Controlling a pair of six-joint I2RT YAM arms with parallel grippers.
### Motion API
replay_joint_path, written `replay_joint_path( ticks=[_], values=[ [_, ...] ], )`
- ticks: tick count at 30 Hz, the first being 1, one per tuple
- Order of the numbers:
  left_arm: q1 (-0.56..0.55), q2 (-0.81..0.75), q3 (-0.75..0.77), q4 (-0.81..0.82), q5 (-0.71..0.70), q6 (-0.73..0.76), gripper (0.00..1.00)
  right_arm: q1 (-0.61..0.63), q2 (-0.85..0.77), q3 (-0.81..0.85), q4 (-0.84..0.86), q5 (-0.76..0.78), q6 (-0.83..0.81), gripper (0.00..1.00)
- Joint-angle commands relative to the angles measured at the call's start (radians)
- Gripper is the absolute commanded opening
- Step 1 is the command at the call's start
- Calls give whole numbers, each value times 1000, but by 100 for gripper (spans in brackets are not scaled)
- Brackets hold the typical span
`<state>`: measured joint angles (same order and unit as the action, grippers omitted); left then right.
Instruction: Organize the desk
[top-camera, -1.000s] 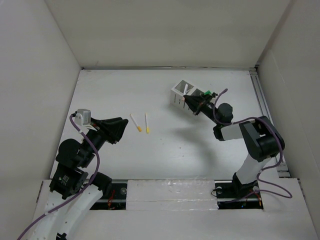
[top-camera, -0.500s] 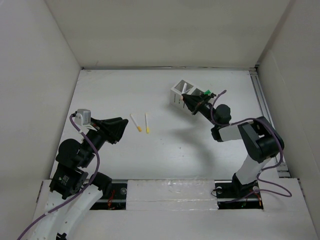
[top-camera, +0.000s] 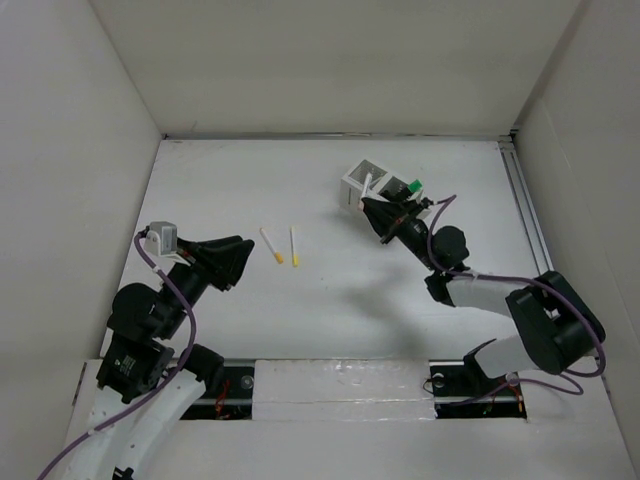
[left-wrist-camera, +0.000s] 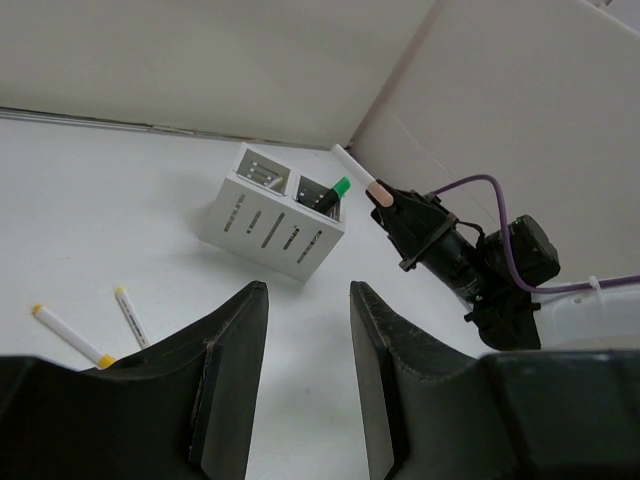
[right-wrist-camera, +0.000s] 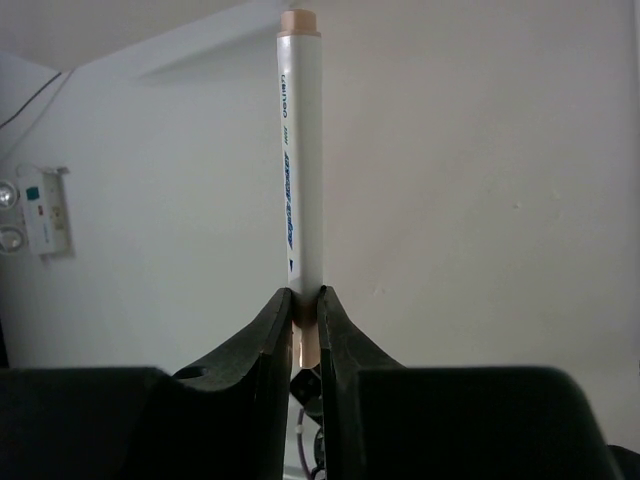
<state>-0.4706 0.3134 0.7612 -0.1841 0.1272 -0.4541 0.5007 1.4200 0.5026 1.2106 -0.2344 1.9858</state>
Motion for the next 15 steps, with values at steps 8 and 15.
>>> replay_joint_path(
  ticks=[8, 15],
  values=[
    [-5, -30, 18, 32, 0, 6, 35, -8, 160, 36, 124, 102, 401, 6],
    [-5, -27, 20, 34, -9, 3, 35, 41, 128, 88, 8, 300, 478, 5]
  ],
)
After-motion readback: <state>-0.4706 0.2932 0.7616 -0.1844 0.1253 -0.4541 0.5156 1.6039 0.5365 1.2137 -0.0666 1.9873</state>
